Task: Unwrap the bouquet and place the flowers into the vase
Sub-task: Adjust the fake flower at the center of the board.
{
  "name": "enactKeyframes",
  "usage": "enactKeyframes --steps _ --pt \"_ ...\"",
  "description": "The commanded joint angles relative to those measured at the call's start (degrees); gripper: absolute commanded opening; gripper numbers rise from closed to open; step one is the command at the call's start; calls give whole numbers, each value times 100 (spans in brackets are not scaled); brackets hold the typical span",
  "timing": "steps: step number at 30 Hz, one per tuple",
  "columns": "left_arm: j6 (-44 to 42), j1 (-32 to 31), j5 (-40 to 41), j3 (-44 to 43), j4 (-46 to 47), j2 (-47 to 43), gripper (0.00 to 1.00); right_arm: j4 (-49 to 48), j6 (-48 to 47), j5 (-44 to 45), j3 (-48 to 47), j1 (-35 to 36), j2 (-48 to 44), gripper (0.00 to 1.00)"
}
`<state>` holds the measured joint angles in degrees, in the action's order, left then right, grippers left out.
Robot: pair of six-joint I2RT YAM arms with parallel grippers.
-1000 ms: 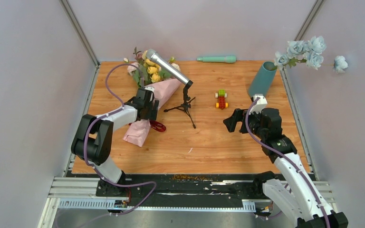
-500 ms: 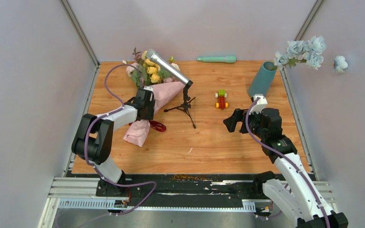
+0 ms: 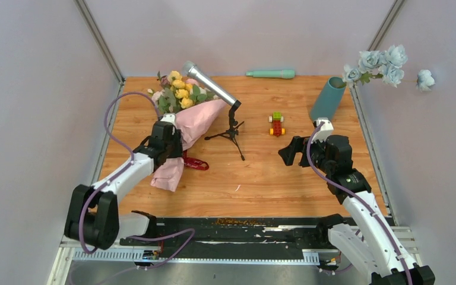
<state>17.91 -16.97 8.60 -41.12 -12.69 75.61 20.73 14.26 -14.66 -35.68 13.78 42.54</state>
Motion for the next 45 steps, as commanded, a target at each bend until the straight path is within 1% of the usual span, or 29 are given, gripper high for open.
enactKeyframes --steps 1,3,6,8,9,11,13,17,19,21,24,25,29,31,33,36,40,44,45 --pt "594 332 -391 361 334 -1088 0 -30 -62 -291 -151 -20 -34 99" --pt "689 476 -543 551 336 -1462 0 -78 -64 -565 -195 -8 23 99" --pt "808 686 -892 771 296 -1969 0 -315 68 -1221 -242 48 177 99" --pt "980 753 -1181 892 298 -2244 0 -643 279 -1500 -246 255 282 99" --pt "1123 764 -1353 972 304 -2332 0 -736 407 -1505 -254 434 327 99" --pt "1328 773 -1569 1075 297 -2729 0 -1156 690 -1327 -255 879 417 99" --pt "1534 774 -1677 1187 264 -3068 0 -1560 1031 -1054 -262 1486 586 100" --pt "1996 777 -1727 1349 166 -3797 0 -2618 1625 -321 -308 2527 1038 100" --pt "2214 782 -1774 1438 156 -4134 0 -2982 1746 22 -502 3053 1389 100" --pt "2413 783 -1851 1527 187 -4441 0 -3146 1771 356 -786 3542 1838 100" --pt "2596 780 -1934 1625 219 -4926 0 -3398 1827 498 -1249 4031 2561 100" --pt "2659 782 -1924 1634 199 -5022 0 -3475 1897 469 -1391 4090 2871 100" --pt "2953 783 -1849 1687 62 -5658 0 -3902 2193 309 -1827 4209 3646 100" --pt "3150 779 -1811 1781 -50 -6061 0 -3921 2347 416 -2067 4282 3957 99" --pt "3469 780 -1836 1898 -65 -6322 0 -3925 2447 476 -2235 4345 4302 99" --pt "3691 783 -1938 2033 -26 -6587 0 -4001 2658 422 -2458 4392 4752 99" --pt "3668 781 -2008 2003 -188 -6850 0 -4362 2951 231 -2723 4394 5265 99" --pt "3714 783 -2028 1915 -232 -7134 0 -4265 3066 13 -3257 4395 5697 97" --pt "3688 779 -2016 1843 -368 -7159 0 -4212 3072 -8 -3334 4391 5759 97"
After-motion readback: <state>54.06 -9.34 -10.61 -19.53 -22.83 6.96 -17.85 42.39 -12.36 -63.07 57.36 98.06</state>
